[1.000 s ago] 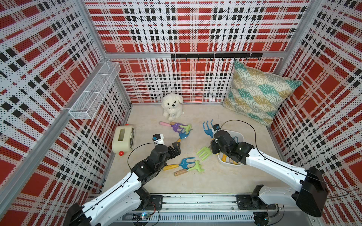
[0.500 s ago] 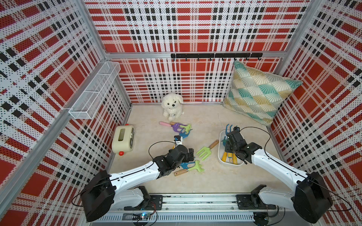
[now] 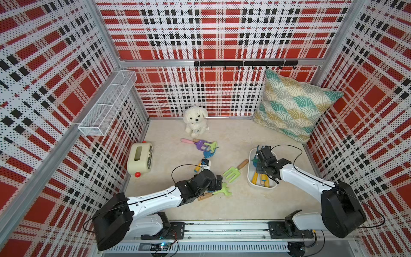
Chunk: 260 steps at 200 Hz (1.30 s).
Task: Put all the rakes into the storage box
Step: Place the rake in the storage box, then adjust the rake at the center of the board.
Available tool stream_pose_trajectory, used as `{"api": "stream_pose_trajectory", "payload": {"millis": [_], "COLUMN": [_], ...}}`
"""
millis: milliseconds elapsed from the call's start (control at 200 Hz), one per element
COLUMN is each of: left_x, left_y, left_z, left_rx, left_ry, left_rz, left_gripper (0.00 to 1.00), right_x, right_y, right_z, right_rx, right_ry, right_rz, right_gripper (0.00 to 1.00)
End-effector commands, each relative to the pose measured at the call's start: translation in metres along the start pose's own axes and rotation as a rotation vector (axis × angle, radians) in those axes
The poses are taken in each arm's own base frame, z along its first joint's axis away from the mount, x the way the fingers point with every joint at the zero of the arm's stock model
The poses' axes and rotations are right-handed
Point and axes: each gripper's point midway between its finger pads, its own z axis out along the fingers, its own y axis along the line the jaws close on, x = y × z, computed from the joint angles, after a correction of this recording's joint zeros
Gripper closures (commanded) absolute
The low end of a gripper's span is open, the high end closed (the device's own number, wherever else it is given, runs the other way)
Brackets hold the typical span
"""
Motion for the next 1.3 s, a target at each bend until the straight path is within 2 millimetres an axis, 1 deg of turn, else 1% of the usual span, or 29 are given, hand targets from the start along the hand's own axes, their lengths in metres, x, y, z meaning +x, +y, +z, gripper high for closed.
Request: {"api": "stream_pose_trajectory", "payload": {"millis": [0,145,210,311,456,546,651,671,832,1012,1137,1298], "left_x": [0.012,0.027,0.036,0.049,0.062,0.067,0.078,0.080,0.095,0.109,0.120,0.132], "left_y": [-0.009,-0.021,-0.024,-0.022,-0.007,0.001,0.009,0.011,0.024,0.021,0.018,0.021], "left_z": [-0.004,-0.004,-0.004,-0.005,-0.007,-0.007,-0.006,-0.005,0.000,-0.002,-0.003,-0.006], "left_rx": [0.026,0.018,0.010,-0.021,-0.067,-0.089,-0.092,-0.095,-0.126,-0.118,-0.117,-0.144], "left_ry": [0.023,0.066,0.091,0.127,0.167,0.178,0.220,0.226,0.279,0.316,0.342,0.366], "left_rz": [0.035,0.098,0.129,0.165,0.162,0.151,0.144,0.143,0.145,0.158,0.177,0.208], "left_gripper": [0.01,0.01,0.01,0.00,0.07,0.08,0.09,0.09,0.12,0.20,0.27,0.27], "right_x": [-0.015,-0.024,-0.030,-0.035,-0.037,-0.038,-0.040,-0.038,-0.038,-0.035,-0.035,-0.035], "right_y": [0.000,0.001,0.002,0.003,0.006,0.007,0.005,0.010,0.013,0.015,0.017,0.018], "right_z": [-0.014,-0.034,-0.047,-0.066,-0.088,-0.097,-0.103,-0.104,-0.105,-0.101,-0.102,-0.106], "right_rx": [-0.015,-0.060,-0.089,-0.145,-0.222,-0.250,-0.260,-0.288,-0.309,-0.311,-0.322,-0.340], "right_ry": [-0.045,-0.083,-0.112,-0.149,-0.190,-0.207,-0.226,-0.216,-0.209,-0.188,-0.192,-0.198], "right_rz": [0.002,0.016,-0.007,0.001,0.011,0.020,0.036,0.034,0.046,0.042,0.043,0.043], "right_gripper": [0.39,0.24,0.18,0.00,0.00,0.00,0.00,0.00,0.00,0.00,0.00,0.00]}}
